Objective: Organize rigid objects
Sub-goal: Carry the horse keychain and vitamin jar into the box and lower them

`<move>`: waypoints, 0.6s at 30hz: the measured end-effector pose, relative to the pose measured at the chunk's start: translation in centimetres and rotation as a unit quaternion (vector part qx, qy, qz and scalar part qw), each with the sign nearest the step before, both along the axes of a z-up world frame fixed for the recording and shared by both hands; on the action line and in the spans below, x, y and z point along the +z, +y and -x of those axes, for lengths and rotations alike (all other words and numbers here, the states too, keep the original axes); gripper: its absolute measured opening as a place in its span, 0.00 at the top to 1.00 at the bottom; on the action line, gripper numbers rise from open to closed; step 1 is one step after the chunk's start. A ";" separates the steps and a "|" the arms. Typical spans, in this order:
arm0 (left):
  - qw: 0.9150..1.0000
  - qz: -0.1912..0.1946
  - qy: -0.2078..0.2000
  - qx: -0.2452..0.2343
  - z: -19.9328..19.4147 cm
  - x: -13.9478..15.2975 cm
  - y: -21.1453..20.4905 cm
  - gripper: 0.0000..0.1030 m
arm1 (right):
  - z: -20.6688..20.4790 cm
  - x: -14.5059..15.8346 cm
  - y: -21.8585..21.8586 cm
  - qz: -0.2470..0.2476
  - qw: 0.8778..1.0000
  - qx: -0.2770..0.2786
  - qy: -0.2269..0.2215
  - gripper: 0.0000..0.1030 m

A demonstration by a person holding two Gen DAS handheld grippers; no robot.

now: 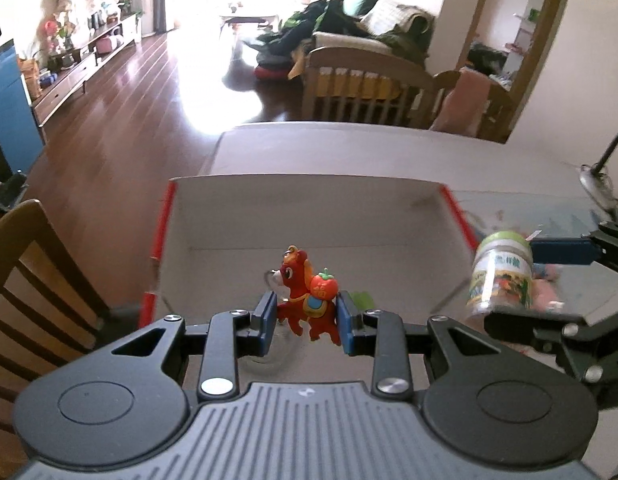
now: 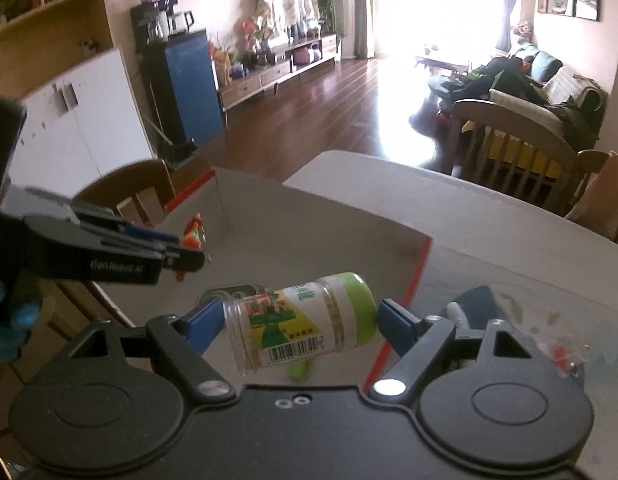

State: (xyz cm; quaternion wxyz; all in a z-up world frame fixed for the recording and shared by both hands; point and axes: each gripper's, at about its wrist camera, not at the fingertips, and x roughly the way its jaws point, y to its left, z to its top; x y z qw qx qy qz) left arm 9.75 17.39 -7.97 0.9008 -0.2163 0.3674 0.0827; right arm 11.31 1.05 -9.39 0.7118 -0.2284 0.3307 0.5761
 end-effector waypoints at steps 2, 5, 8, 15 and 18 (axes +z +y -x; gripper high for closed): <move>1.000 -0.005 0.011 0.002 -0.7 -0.8 1.2 0.70 | 0.4 -0.8 1.1 0.011 1.000 0.002 -0.003 0.19; 1.000 -0.011 0.026 -0.001 -2.0 -1.9 2.4 0.70 | 0.9 -2.1 2.7 0.028 1.000 0.007 -0.008 0.19; 0.999 -0.030 0.042 -0.007 -3.4 -2.8 2.9 0.70 | 1.6 -3.2 4.2 0.046 0.999 0.012 -0.019 0.19; 0.994 -0.053 0.084 -0.034 -7.0 -5.0 2.8 0.70 | 2.4 -5.8 6.8 0.091 0.996 0.012 -0.022 0.20; 0.991 -0.064 0.104 -0.049 -8.2 -6.0 2.5 0.70 | 2.3 -6.6 7.2 0.109 0.994 0.008 -0.014 0.20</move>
